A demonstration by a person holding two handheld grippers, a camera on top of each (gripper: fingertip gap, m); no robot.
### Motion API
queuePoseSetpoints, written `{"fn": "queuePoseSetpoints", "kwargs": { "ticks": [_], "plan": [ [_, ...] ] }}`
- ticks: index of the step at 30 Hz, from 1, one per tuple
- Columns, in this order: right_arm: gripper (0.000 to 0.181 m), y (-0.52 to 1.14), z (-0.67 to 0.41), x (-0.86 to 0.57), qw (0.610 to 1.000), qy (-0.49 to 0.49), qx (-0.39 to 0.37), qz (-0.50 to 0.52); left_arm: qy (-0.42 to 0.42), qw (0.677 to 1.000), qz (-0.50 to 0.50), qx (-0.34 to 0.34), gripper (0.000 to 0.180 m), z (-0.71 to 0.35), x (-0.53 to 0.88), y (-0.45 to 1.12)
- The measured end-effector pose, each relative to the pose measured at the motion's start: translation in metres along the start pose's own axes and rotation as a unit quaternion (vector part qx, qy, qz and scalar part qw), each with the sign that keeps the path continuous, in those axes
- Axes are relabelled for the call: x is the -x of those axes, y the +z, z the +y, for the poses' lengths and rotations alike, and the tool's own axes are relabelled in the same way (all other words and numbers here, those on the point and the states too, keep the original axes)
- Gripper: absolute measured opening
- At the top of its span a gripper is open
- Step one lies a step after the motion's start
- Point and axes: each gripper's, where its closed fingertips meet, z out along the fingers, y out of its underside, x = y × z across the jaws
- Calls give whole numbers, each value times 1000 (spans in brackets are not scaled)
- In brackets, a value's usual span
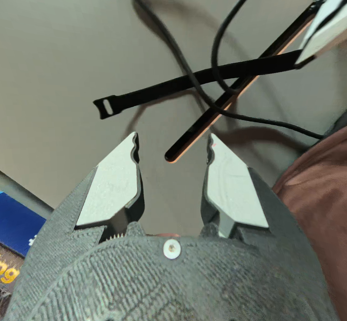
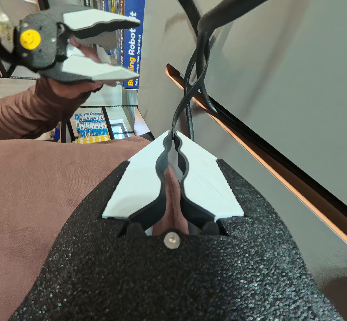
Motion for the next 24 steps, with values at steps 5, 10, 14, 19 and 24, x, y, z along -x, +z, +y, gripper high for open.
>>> {"fn": "queuePoseSetpoints", "kwargs": {
  "ticks": [5, 10, 14, 19, 24],
  "plan": [
    [0, 6, -3, 5, 1000, 6, 11, -3, 32, 998, 34, -44, 66, -18, -46, -12],
    [1, 5, -5, 6, 999, 25, 21, -16, 179, 980, 57, -64, 57, -36, -97, 16],
    [1, 4, -10, 17, 998, 43, 22, -48, 249, 964, 6, -89, 53, -49, -103, 42],
    [2, 8, -11, 19, 997, 48, 31, -57, 269, 953, -21, -141, 25, -58, -107, 48],
    [8, 7, -26, 28, 996, 36, 7, -83, 173, 971, 14, -165, 6, -62, -104, 45]
  ]
}}
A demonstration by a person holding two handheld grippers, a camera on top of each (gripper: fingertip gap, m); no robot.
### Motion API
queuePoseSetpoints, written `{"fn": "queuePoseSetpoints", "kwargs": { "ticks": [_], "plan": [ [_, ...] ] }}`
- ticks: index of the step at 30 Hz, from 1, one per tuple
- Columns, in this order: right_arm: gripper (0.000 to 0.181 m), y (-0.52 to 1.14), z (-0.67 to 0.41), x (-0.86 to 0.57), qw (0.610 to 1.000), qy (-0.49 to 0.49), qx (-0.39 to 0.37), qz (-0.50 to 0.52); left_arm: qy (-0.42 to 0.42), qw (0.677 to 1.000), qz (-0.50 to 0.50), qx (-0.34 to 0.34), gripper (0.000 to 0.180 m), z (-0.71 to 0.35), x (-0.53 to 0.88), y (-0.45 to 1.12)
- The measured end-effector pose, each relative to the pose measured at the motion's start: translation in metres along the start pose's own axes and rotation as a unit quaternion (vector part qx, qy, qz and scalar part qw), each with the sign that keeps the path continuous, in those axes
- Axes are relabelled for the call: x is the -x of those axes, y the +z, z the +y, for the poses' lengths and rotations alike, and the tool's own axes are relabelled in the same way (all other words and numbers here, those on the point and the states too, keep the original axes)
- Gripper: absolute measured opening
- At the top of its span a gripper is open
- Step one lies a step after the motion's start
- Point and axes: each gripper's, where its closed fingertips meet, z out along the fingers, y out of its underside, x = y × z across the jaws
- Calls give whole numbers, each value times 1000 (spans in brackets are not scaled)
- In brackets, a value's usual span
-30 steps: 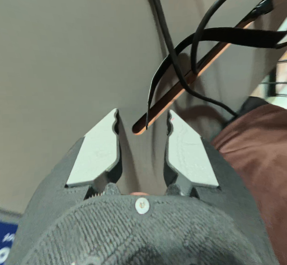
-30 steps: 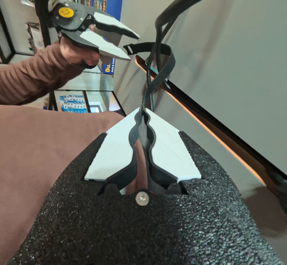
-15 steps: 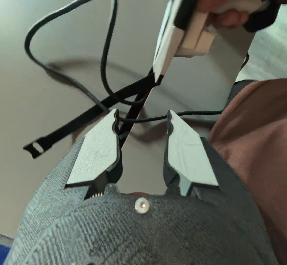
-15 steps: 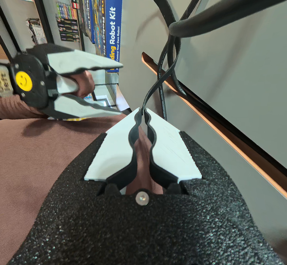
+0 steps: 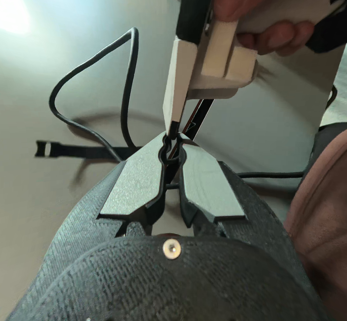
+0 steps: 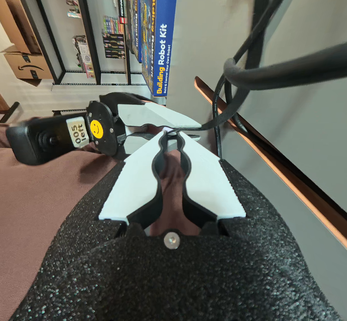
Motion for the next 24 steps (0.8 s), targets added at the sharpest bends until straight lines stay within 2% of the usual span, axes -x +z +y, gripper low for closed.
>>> {"fn": "queuePoseSetpoints", "kwargs": {
  "ticks": [2, 6, 8, 10, 13, 18, 20, 22, 24],
  "plan": [
    [8, 0, -3, 4, 1000, -28, -1, -1, -56, 998, 17, -15, 5, -2, 2, -1],
    [23, -1, -5, 12, 993, -116, -15, 23, -168, 982, 80, -28, 1, -3, 1, -1],
    [31, -6, -8, 13, 983, -173, -34, 57, -220, 970, 99, -26, 0, -1, 6, -1],
    [32, -12, -11, 11, 971, -217, -45, 93, -273, 955, 110, -31, 0, 2, 16, -2],
    [33, -17, -15, -6, 941, -284, -36, 184, -359, 919, 155, -39, 0, 4, 25, -4],
    [35, -9, -29, -18, 865, -393, -24, 310, -507, 835, 207, -52, 0, 7, 49, -5],
    [34, 2, -31, -18, 868, -390, -31, 304, -539, 808, 230, -56, 0, 5, 57, -5],
    [35, 11, -35, -20, 881, -371, -40, 292, -549, 801, 230, -63, 0, 6, 68, -5],
    [40, 11, -42, -24, 866, -384, -45, 318, -565, 790, 228, -60, 0, 10, 78, -4]
  ]
}}
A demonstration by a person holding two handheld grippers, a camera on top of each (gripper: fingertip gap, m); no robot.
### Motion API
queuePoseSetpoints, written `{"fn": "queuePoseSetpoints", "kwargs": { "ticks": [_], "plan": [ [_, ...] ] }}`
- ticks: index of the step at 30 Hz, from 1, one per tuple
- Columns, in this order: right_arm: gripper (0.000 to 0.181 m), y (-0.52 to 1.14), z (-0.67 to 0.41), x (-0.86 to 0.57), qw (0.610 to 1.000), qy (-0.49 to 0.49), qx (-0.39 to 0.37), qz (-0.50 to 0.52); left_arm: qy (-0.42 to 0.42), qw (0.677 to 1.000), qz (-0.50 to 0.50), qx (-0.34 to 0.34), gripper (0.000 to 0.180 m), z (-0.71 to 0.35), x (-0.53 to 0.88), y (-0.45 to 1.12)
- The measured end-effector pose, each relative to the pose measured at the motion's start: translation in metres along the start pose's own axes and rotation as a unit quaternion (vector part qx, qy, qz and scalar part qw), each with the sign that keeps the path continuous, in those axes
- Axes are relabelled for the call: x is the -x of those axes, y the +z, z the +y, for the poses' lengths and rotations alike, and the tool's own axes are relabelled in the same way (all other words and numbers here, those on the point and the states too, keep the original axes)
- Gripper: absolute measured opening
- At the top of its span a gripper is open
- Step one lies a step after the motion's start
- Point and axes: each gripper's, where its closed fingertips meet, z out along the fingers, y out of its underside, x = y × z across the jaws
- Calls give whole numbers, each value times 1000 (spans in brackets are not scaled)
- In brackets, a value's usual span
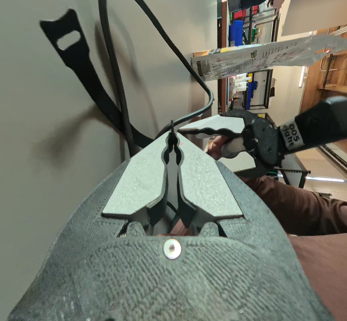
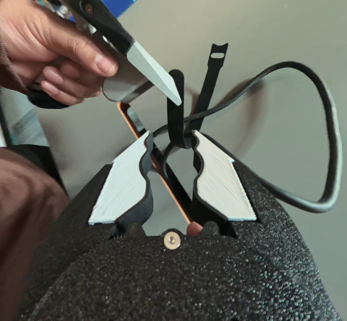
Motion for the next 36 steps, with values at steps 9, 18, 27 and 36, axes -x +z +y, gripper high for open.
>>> {"fn": "queuePoseSetpoints", "kwargs": {
  "ticks": [9, 18, 27, 36],
  "plan": [
    [31, 21, -12, -18, 987, -98, 14, 130, -89, 995, 28, -23, 0, -17, 5, 1],
    [18, 30, -10, -21, 994, -52, 16, 92, -78, 996, 17, -31, 0, -24, 13, -4],
    [18, 34, -11, -26, 998, -3, 23, 65, 23, 988, -146, -47, 36, -43, 60, -35],
    [18, 37, -11, -30, 998, 23, 36, 50, 153, 974, -168, 22, 30, -66, 70, -32]
  ]
}}
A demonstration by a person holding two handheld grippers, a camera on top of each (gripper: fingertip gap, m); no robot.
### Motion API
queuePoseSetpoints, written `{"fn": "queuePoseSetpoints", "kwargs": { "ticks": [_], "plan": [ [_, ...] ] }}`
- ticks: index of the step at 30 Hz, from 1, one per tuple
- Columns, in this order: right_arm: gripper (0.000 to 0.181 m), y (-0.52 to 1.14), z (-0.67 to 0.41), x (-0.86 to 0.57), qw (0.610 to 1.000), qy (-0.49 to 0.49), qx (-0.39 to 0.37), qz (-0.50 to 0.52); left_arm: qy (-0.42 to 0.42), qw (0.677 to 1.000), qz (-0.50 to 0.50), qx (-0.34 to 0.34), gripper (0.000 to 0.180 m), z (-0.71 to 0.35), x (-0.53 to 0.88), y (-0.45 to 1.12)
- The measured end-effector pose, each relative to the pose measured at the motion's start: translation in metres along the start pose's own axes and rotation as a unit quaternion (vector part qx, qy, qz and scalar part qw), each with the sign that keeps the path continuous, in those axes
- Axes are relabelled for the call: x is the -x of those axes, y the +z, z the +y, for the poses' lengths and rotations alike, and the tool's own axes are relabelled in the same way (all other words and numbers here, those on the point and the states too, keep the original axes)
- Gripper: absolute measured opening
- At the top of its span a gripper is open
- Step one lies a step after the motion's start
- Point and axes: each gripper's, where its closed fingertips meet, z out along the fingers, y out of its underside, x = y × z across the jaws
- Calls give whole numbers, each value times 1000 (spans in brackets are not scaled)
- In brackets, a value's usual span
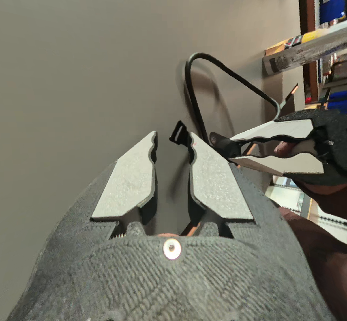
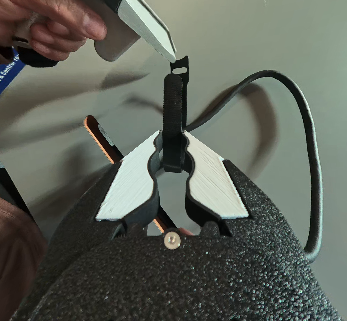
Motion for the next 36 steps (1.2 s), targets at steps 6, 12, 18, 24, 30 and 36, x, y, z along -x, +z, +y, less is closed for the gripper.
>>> {"fn": "queuePoseSetpoints", "kwargs": {
  "ticks": [6, 12, 18, 24, 30, 36],
  "plan": [
    [18, 4, 2, 0, 1000, -4, 15, -1, 32, 995, 55, 79, 25, 5, -11, 9],
    [18, 5, 4, -2, 1000, -3, 20, -1, 50, 984, 85, 148, 12, 16, -15, 7],
    [18, 5, 5, -2, 1000, -7, 21, 1, 47, 983, 104, 145, 15, 11, -15, 0],
    [18, 6, 4, 0, 1000, -9, 23, 1, 46, 982, 102, 150, 16, 11, -13, 3],
    [18, 5, 3, 0, 1000, -13, 24, 0, 90, 980, 88, 153, 21, 10, -3, 2],
    [18, 6, 3, 1, 1000, -14, 24, 1, 232, 956, 96, 150, 28, 12, -5, -11]
  ]
}}
